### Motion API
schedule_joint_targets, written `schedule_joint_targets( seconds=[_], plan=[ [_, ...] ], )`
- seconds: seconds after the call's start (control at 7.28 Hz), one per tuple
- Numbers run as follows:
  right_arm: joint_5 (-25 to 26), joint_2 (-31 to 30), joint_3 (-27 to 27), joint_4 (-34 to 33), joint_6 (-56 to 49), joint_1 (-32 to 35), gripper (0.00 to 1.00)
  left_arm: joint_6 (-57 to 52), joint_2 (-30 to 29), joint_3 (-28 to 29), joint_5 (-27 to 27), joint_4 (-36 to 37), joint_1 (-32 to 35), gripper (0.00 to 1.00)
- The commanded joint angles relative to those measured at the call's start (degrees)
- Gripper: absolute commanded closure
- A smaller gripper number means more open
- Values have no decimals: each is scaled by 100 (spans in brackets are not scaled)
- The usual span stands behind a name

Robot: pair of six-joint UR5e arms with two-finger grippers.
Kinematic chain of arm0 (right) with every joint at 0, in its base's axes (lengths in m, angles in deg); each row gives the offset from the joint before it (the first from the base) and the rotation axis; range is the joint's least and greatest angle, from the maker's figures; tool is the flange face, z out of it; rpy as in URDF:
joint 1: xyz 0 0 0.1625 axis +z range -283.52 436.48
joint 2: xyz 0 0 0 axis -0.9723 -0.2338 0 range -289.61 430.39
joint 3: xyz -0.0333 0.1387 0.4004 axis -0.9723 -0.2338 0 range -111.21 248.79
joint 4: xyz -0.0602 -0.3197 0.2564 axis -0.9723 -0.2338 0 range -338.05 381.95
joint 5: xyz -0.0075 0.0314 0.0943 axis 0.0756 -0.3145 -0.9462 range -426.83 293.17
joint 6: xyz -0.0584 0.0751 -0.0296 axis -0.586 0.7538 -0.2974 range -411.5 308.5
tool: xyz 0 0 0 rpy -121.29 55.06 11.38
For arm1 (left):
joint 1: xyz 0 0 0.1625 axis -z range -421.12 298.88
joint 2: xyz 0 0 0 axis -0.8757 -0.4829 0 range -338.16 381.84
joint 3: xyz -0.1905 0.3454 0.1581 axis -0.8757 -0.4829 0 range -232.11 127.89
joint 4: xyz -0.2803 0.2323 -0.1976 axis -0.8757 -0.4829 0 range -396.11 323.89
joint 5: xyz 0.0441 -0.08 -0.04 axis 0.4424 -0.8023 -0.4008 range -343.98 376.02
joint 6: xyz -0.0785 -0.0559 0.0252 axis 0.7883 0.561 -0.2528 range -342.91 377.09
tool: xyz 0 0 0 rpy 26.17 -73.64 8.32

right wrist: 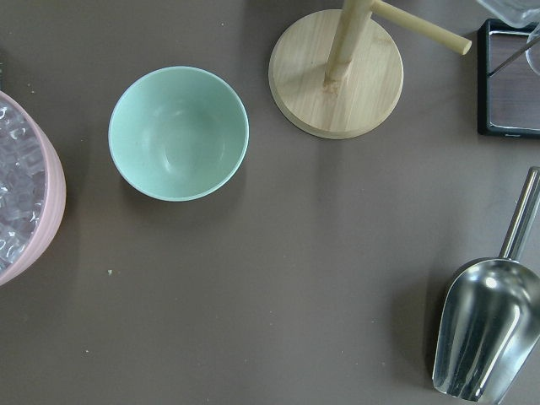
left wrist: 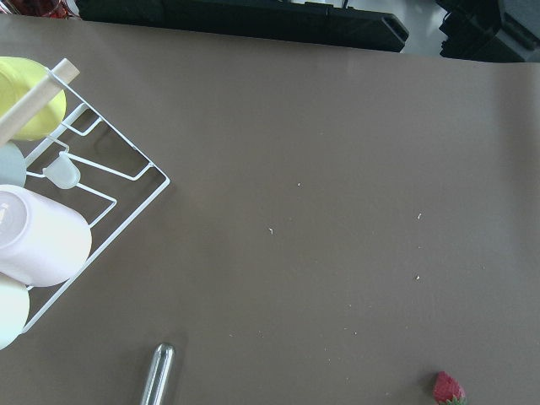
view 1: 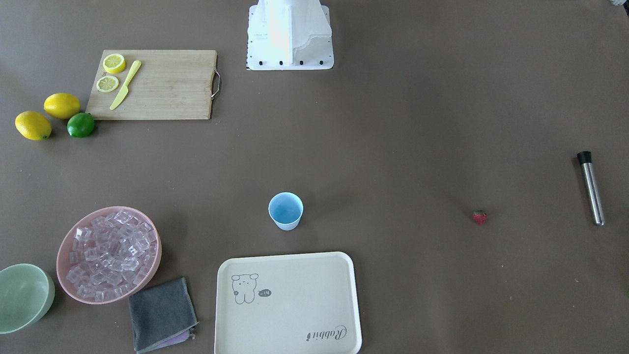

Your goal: Mash ice and strawberries in cup

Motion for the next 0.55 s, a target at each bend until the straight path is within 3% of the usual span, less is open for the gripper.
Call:
schedule_joint_targets(
  seconds=[0.0, 0.41],
  plan=[
    [-2, 9, 3, 0, 11, 0, 0, 0, 7, -78, -7, 3, 12, 2],
    [15, 18, 73, 0, 28, 0, 0, 0, 7, -87, -7, 3, 13, 2]
  ],
)
